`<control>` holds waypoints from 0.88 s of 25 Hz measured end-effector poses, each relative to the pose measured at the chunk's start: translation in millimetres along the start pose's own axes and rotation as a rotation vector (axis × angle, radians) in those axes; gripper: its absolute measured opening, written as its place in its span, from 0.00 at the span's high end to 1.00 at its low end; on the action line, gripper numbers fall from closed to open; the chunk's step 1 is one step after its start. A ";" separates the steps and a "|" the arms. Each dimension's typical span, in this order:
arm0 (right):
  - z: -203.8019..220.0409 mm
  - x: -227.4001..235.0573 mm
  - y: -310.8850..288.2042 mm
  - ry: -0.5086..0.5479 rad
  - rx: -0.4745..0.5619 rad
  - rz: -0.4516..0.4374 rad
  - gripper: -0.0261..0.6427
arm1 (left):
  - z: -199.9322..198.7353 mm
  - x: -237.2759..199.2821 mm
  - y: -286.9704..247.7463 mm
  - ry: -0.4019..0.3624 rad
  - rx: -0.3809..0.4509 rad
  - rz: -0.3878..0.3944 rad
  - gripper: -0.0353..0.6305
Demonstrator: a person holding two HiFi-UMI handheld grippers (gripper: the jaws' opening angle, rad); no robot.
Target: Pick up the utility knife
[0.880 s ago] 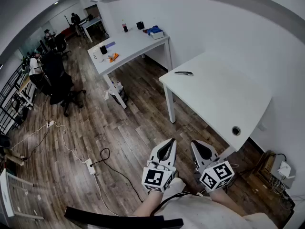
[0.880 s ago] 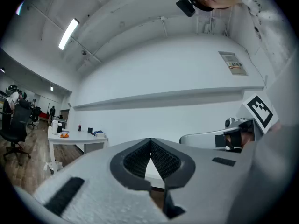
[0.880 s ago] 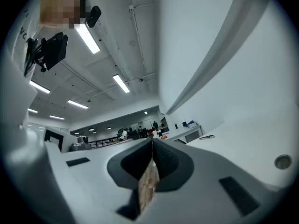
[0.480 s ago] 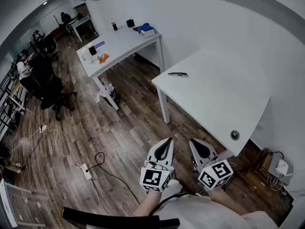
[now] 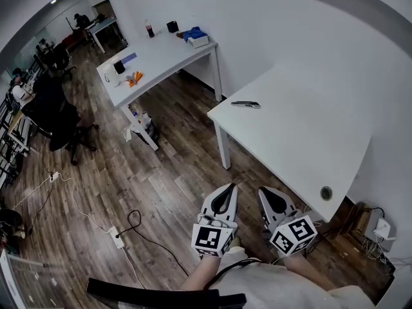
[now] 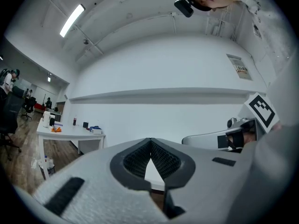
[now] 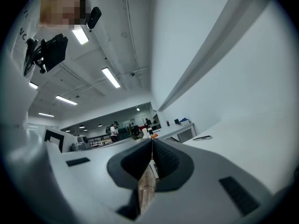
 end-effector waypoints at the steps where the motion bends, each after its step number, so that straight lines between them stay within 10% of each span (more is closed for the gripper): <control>1: 0.0 -1.1 -7.3 0.004 -0.002 0.000 0.95 | 0.5 -7.6 -2.0 0.005 0.000 -0.001 0.94; 22: -1.5 -0.4 -96.3 0.037 -0.028 0.015 0.95 | 7.4 -100.7 -25.1 0.057 0.016 -0.044 0.94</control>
Point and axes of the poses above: the fingertips, and each gripper's own axes: y backward along the fingers, x to its right, z out of its underside, the point moved 3 cm from there along y, backward along the fingers, and after that the axes turned 7 degrees about z, right-handed, at the moved point
